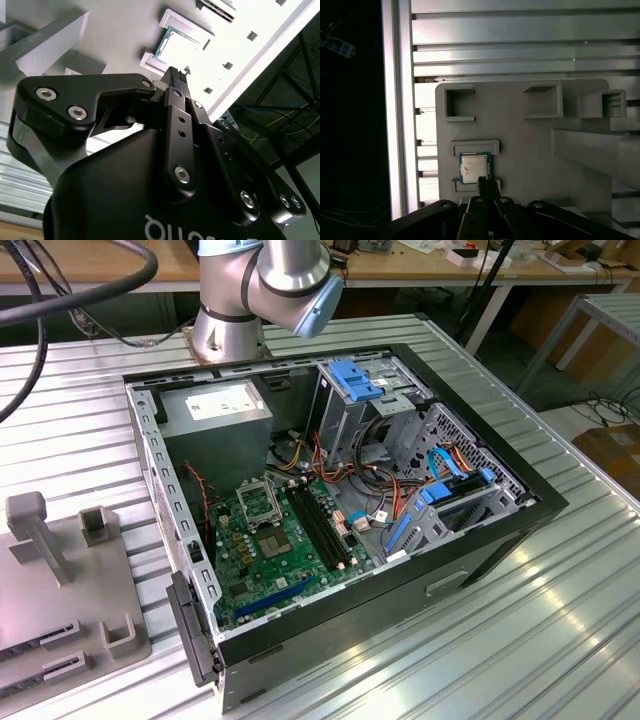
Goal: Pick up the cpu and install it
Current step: 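Reach for the cpu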
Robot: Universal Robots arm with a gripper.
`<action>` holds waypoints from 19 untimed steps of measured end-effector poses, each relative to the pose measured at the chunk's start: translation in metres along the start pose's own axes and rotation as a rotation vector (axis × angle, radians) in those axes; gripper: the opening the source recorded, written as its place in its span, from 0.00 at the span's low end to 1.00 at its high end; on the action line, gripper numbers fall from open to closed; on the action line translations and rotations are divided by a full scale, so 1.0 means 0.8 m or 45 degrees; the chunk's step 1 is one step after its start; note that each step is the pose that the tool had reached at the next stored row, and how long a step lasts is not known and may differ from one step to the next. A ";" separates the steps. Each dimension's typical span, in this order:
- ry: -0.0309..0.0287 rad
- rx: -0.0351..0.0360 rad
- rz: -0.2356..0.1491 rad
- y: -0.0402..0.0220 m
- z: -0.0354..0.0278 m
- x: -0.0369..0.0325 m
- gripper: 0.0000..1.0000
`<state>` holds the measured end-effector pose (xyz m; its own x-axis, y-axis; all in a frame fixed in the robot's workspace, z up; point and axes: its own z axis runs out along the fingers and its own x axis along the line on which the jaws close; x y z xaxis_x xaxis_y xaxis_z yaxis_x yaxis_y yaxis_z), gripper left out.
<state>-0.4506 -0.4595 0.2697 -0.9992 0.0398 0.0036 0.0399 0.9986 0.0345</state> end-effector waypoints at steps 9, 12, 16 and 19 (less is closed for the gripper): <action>0.0000 0.0031 0.000 -0.0005 0.0114 0.0000 0.11; -0.0001 0.0042 0.000 -0.0006 0.0146 0.0001 0.11; -0.0001 0.0061 0.000 -0.0008 0.0195 0.0003 0.11; -0.0003 0.0079 0.000 -0.0009 0.0234 0.0003 0.11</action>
<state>-0.4509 -0.4596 0.2510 -0.9992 0.0398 0.0034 0.0398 0.9988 0.0283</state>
